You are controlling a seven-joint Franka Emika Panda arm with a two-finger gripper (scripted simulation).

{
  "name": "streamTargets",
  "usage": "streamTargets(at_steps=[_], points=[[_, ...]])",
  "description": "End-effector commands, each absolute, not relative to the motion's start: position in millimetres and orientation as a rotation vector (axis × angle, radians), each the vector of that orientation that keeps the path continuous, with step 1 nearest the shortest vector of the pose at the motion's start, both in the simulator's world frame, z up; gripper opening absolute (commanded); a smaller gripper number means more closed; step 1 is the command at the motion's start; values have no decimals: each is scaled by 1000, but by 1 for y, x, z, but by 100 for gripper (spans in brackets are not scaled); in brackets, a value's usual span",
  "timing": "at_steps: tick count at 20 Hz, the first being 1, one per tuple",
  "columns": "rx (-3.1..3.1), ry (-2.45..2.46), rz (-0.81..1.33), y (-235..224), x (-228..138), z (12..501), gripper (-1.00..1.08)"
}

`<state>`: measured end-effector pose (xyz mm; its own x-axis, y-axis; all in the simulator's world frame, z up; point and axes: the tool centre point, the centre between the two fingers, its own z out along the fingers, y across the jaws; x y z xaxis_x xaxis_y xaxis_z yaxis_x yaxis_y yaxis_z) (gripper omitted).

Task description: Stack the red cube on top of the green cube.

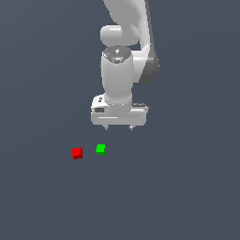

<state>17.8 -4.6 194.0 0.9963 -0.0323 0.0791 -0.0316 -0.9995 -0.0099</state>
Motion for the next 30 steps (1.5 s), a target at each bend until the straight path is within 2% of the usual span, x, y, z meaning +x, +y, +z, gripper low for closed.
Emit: streamTargets(at_steps=[1, 13, 30], points=[[-3130, 50, -124, -5, 18, 194, 100], [-3132, -7, -106, -37, 19, 175, 100], [-3129, -241, -28, -168, 38, 97, 100]])
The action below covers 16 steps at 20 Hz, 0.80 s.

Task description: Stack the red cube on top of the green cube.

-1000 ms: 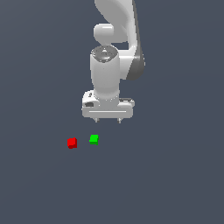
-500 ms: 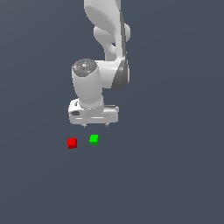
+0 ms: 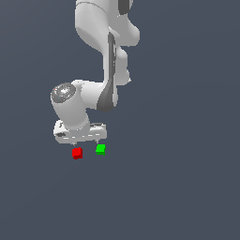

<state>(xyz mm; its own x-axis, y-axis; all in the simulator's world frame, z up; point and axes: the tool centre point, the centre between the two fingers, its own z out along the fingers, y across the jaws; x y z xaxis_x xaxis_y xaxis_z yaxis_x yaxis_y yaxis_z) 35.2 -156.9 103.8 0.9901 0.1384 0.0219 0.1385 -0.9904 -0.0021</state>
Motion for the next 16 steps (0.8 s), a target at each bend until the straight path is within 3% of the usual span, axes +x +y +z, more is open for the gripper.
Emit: streamTargets(at_steps=[1, 16], points=[[-3128, -252, -24, -174, 39, 93, 100], [-3125, -326, 0, -214, 52, 70, 100]])
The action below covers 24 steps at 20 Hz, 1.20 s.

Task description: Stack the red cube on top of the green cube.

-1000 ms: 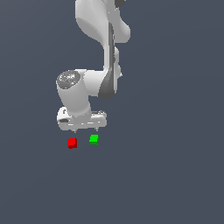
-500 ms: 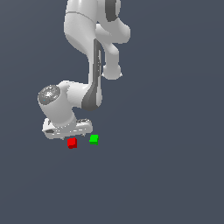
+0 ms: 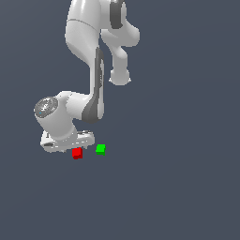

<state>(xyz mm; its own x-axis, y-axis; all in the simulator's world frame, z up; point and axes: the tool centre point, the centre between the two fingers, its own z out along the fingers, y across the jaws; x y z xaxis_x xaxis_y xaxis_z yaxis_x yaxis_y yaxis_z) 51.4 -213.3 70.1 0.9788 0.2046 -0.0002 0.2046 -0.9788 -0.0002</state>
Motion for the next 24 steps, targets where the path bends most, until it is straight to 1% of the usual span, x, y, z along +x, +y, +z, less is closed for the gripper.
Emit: streamTargets(at_steps=[1, 6, 14, 19, 20, 24], points=[[-3125, -323, 0, -213, 51, 70, 100], [-3125, -323, 0, -214, 51, 60, 100], [-3125, -325, 0, -214, 51, 23, 100], [-3125, -326, 0, -214, 53, 20, 100], [-3125, -326, 0, -214, 53, 20, -100], [-3125, -326, 0, -214, 53, 20, -100]])
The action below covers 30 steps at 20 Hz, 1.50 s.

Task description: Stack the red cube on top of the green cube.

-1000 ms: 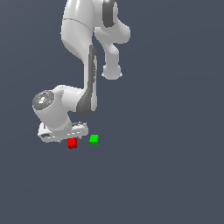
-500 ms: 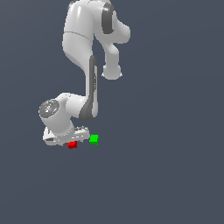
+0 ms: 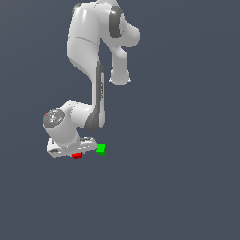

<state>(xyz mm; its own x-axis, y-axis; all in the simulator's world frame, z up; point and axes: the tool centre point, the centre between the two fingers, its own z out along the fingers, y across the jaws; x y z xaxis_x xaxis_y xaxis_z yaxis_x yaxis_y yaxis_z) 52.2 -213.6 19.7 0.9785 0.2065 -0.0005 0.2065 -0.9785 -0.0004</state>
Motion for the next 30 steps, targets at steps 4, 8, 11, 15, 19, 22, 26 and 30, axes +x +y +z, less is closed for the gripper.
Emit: streamTargets(at_steps=[4, 8, 11, 15, 19, 22, 26, 30], points=[[-3125, -326, 0, -214, 53, 20, -100], [-3124, -326, 1, -214, 52, 21, -100], [-3124, -326, 1, -214, 52, 27, -100], [-3124, -326, 1, -213, 51, 46, -100], [-3124, -326, 1, -213, 51, 76, -100], [-3125, -326, 0, -213, 51, 96, -100], [-3125, -326, 0, -213, 51, 114, -100], [-3125, -326, 0, -214, 52, 120, -100]])
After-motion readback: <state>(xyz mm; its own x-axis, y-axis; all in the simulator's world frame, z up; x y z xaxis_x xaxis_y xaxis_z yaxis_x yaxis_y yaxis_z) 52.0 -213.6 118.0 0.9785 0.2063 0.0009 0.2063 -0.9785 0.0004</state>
